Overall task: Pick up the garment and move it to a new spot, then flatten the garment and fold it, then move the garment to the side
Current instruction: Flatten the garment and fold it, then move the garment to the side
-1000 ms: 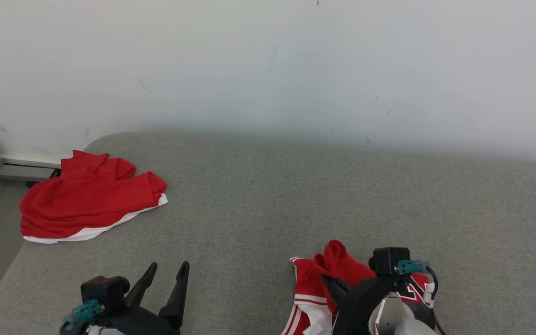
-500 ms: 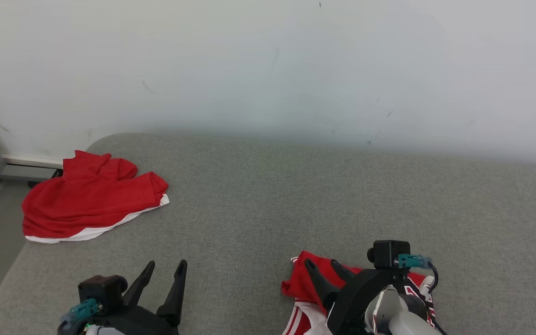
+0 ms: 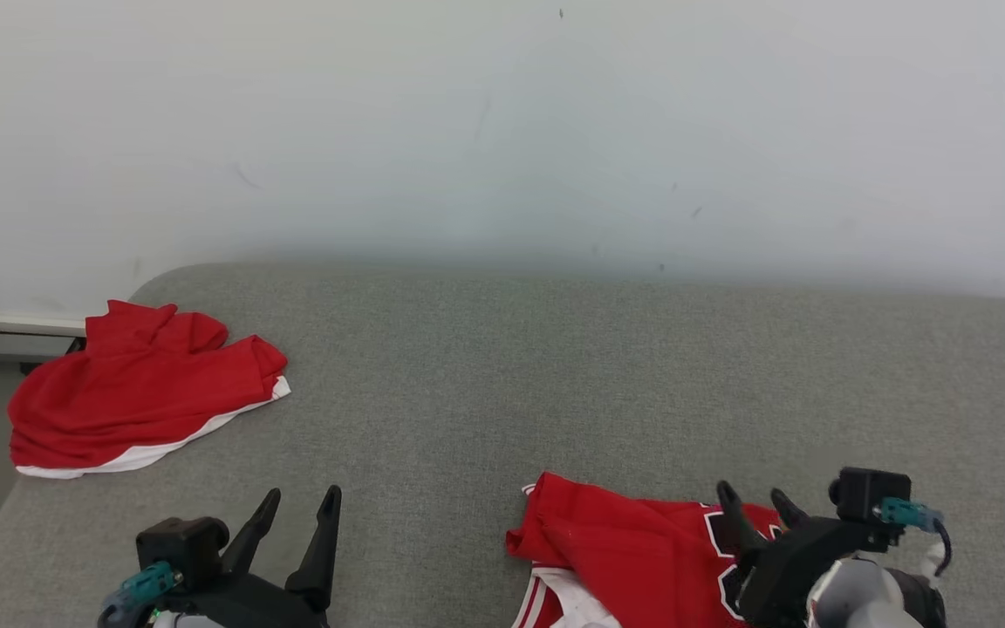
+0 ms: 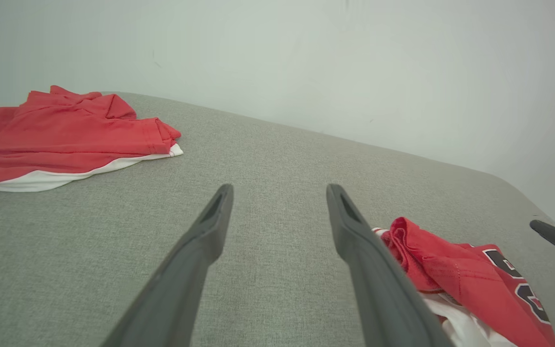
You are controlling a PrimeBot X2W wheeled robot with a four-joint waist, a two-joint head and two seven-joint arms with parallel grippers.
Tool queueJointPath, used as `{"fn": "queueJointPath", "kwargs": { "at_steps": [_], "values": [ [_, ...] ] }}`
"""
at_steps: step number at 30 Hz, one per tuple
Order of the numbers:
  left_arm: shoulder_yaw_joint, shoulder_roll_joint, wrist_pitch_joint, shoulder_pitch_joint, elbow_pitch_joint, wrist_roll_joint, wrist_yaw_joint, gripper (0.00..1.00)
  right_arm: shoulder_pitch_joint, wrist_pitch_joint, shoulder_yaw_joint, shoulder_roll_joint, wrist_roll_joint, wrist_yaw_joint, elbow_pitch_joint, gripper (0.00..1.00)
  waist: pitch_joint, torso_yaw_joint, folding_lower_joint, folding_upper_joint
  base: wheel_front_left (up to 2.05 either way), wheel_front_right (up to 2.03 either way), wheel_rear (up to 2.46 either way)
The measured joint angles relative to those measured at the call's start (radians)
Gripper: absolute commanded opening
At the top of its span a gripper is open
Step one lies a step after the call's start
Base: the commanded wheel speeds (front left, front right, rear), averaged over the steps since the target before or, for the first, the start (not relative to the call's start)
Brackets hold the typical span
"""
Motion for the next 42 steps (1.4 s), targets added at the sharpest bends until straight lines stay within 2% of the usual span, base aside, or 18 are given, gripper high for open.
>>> {"fn": "queueJointPath", "kwargs": {
  "at_steps": [6, 11, 19, 22, 27, 42],
  "values": [
    [-0.002, 0.0, 0.0, 0.0, -0.002, 0.0, 0.0, 1.0, 0.066, 0.027, -0.078, -0.031, -0.031, 0.0, 0.038, 1.0, -0.003, -0.01, 0.0, 0.0, 0.0, 0.0, 0.0],
    [-0.005, 0.0, 0.0, 0.0, -0.004, 0.0, 0.0, 1.0, 0.095, 0.067, -0.115, -0.028, -0.044, 0.0, 0.06, 1.0, -0.005, -0.014, 0.0, 0.0, 0.0, 0.0, 0.0],
    [-0.012, 0.0, 0.0, 0.0, -0.004, 0.002, 0.0, 1.0, 0.096, 0.171, -0.118, -0.011, -0.057, 0.0, 0.072, 1.0, -0.007, -0.013, 0.0, 0.0, 0.0, 0.0, 0.0],
    [-0.016, -0.001, 0.002, 0.0, -0.004, 0.002, 0.0, 1.0, 0.106, 0.255, -0.099, -0.012, -0.075, 0.0, 0.075, 1.0, -0.009, -0.009, 0.0, 0.0, 0.0, 0.0, 0.0],
    [-0.017, -0.001, 0.002, 0.0, -0.005, 0.002, 0.0, 1.0, 0.116, 0.335, -0.099, -0.013, -0.097, 0.0, 0.078, 1.0, -0.011, -0.003, 0.0, 0.0, 0.0, 0.0, 0.0],
    [-0.018, 0.004, 0.009, 0.01, -0.016, 0.002, 0.0, 1.0, 0.1, 0.444, -0.2, 0.014, -0.168, 0.0, 0.085, 1.0, -0.004, 0.01, 0.0, 0.0, 0.0, 0.0, 0.0]
  ]
}}
